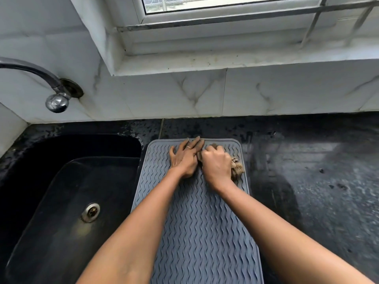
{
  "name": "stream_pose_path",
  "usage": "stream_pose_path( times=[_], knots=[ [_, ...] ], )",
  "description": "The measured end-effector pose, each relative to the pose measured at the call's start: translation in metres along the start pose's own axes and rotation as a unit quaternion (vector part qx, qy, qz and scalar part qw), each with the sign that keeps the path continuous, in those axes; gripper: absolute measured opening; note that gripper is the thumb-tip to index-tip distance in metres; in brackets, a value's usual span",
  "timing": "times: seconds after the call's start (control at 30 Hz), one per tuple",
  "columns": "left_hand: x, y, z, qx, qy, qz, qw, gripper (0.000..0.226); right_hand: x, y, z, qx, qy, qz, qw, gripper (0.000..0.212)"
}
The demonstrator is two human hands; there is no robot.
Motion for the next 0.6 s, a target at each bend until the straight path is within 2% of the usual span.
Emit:
stream_pose_path(
  times=[0.07,0.13,0.2,0.27,0.43,0.5,0.6],
  knots=[
    [-0.003,-0.004,0.0,0.0,-0.014,0.011,1.0,0.05,-0.004,0.018,0.001,0.0,0.022,-0.002,1.0,0.005],
    [-0.005,-0.007,0.0,-0.002,-0.023,0.011,1.0,0.05,-0.005,0.034,0.001,-0.007,0.029,0.001,1.0,0.016],
    [-0.008,-0.007,0.0,-0.005,-0.027,0.011,1.0,0.05,-0.008,0.038,0.004,-0.016,0.056,0.02,0.998,0.01],
    [-0.01,-0.007,-0.002,0.002,-0.041,0.021,0.999,0.051,-0.01,0.025,0.002,-0.006,0.032,0.046,0.998,0.012],
    [-0.015,0.005,-0.001,0.045,-0.027,-0.066,0.996,0.043,-0.026,-0.016,-0.007,0.042,-0.034,-0.036,0.998,0.023],
    [-0.01,0.011,0.003,0.061,-0.04,-0.047,0.996,0.047,-0.022,-0.029,-0.007,0.061,-0.056,0.005,0.997,0.029],
    [-0.004,0.012,0.004,0.042,-0.047,0.006,0.998,0.053,-0.005,-0.033,-0.004,0.093,-0.057,0.094,0.99,0.029]
  ],
)
Point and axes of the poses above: each hand's wrist, its own y-axis away from the middle knuckle, its own x-axis out of the palm, z = x × y, the point moved 2 cm from there along -y, towards the middle knuckle, and after that the axes turned 7 degrees about x, right-handed, at the moved point
